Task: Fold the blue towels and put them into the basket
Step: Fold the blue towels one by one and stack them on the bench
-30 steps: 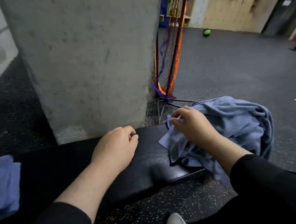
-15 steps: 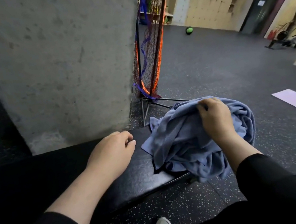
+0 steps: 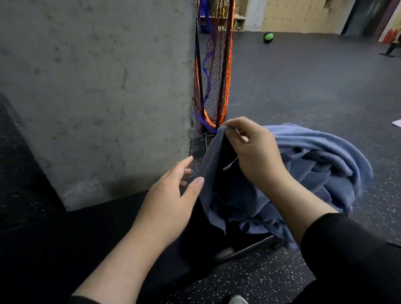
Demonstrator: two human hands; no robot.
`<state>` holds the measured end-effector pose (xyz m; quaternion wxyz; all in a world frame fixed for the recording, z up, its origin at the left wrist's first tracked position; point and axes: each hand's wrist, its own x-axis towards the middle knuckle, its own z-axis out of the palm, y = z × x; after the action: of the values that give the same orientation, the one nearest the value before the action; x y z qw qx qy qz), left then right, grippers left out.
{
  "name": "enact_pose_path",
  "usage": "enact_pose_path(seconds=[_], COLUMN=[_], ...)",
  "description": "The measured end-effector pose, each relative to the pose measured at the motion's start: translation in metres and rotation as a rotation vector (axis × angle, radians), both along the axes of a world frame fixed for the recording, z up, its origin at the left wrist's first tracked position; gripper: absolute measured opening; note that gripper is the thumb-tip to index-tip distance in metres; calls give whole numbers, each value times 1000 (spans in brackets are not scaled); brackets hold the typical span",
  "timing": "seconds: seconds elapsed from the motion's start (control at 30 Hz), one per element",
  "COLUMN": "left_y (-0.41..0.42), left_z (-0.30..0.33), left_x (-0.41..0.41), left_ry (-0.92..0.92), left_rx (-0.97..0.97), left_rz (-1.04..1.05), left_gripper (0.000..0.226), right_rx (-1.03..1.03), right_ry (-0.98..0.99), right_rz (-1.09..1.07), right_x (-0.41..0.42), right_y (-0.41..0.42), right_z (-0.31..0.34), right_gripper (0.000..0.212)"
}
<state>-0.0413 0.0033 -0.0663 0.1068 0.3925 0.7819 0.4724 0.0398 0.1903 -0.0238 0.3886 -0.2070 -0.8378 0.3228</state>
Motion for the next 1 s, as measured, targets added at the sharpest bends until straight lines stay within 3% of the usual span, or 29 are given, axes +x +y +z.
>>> enact_pose_path(seconds=[0.17,0.3,0.53,1.0], left_y=[-4,-5,3,-10], left_z=[-2,-2,-1,12], left_x=[-5,-7,-5,-2], left_ry=[34,43,49,109], left_rx=[-42,-77,-79,-88], left_rz=[-3,-4,-1,29], left_gripper=[53,51,50,48], right_rx=[75,22,-54,53], right_ry=[-6,-32,-70,267], right_rz=[-146,-271,-249,-269], right_x=[1,15,33,54], right_y=[14,43,84,57], right_z=[1,31,118,242], right_gripper=[14,14,12,23])
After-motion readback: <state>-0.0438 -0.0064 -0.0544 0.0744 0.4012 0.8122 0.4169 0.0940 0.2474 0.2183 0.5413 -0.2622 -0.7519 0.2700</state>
